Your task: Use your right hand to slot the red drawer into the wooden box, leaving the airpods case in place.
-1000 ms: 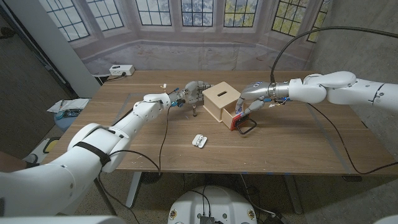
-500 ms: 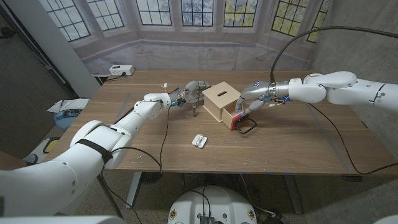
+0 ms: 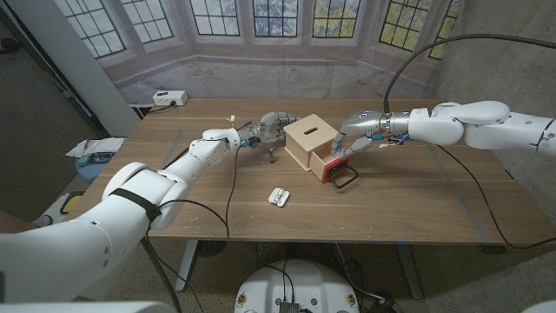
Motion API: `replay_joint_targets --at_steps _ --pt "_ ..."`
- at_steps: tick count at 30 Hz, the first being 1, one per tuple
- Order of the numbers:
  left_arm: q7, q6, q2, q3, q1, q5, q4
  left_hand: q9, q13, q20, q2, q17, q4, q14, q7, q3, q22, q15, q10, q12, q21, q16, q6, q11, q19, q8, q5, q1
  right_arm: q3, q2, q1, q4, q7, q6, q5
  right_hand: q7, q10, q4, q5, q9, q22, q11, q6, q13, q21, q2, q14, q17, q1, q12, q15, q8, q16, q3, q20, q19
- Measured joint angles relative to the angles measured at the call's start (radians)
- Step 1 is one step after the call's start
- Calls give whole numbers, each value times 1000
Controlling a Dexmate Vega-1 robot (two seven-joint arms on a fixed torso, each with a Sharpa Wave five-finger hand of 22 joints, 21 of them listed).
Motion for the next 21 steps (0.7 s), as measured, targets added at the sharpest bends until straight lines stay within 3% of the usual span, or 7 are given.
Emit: replay_joint_targets --at_steps 11,13,17,21 --pt "-12 -4 -6 -2 -5 8 6 0 0 0 0 0 -3 0 0 2 0 0 0 0 0 0 0 0 0 0 0 0 46 -79 -55 -142 -11 -125 163 7 -43 5 8 0 0 17 -18 -8 0 1 -30 0 -28 -23 6 4 -4 5 0 0" --pt "-16 -7 -10 -3 -9 9 15 0 0 0 0 0 -2 0 0 2 0 0 0 0 0 0 0 0 0 0 0 0 56 -91 -67 -167 -23 -190 247 9 -45 5 8 0 0 18 -20 -9 0 5 -34 0 -32 -23 9 4 -4 5 0 0" --pt "-20 -10 -10 -3 -10 11 16 0 0 0 0 0 -2 0 0 2 0 0 0 0 0 0 0 0 0 0 0 0 73 -110 -85 -206 -23 -193 251 12 -50 8 8 0 0 24 -23 -10 0 5 -36 0 -39 -30 11 4 -4 8 0 0" --pt "-23 -11 -12 -5 -12 14 19 0 0 0 0 0 -2 0 0 2 0 0 0 0 0 0 0 0 0 0 0 0 87 -125 -99 -238 -29 -257 317 12 -50 12 8 0 0 24 -23 -12 0 5 -36 3 -39 -30 11 4 -4 7 0 0"
